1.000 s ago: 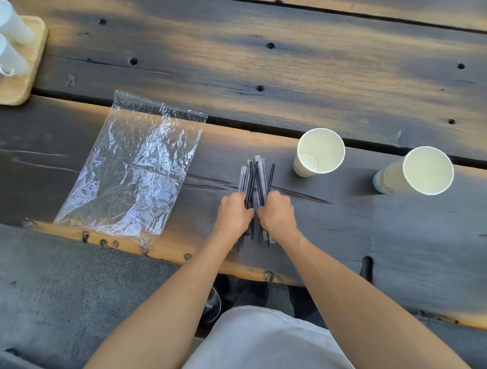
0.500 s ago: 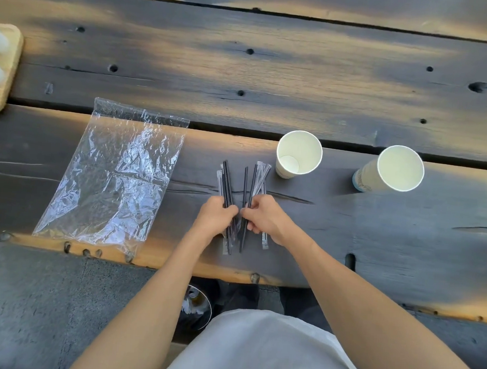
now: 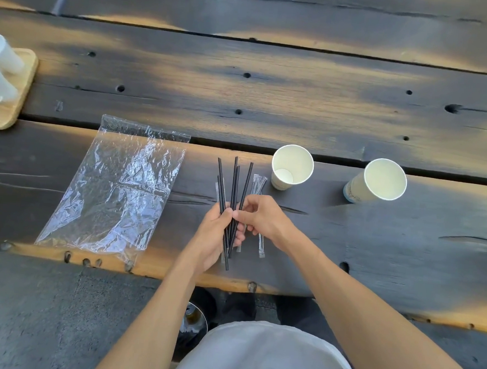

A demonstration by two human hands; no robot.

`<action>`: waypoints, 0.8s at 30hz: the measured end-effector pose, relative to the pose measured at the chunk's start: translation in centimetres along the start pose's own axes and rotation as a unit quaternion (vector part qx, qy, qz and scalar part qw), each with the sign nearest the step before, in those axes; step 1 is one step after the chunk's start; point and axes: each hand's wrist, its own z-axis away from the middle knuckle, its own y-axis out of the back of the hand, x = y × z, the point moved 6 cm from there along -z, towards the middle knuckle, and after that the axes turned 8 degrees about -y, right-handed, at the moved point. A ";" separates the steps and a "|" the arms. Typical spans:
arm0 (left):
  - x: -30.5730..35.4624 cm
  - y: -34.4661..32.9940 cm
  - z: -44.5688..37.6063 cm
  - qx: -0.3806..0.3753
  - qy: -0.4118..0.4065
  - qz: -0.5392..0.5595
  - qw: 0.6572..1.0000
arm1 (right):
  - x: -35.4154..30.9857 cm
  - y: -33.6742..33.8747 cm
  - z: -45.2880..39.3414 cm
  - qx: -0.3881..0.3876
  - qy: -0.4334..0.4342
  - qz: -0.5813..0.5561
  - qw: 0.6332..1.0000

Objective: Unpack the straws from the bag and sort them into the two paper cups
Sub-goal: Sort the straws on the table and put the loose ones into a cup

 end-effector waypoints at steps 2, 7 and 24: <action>0.2 0.0 0.2 0.002 -0.015 0.019 1.000 | -0.3 0.3 0.1 0.015 0.013 0.000 1.000; 0.4 -0.5 1.5 -0.073 -0.005 0.031 0.997 | -1.1 0.9 -0.3 0.013 0.014 -0.139 0.990; 0.2 -1.8 4.4 -0.173 0.034 0.009 0.984 | -2.8 -1.5 0.9 -0.086 -0.075 -0.485 0.867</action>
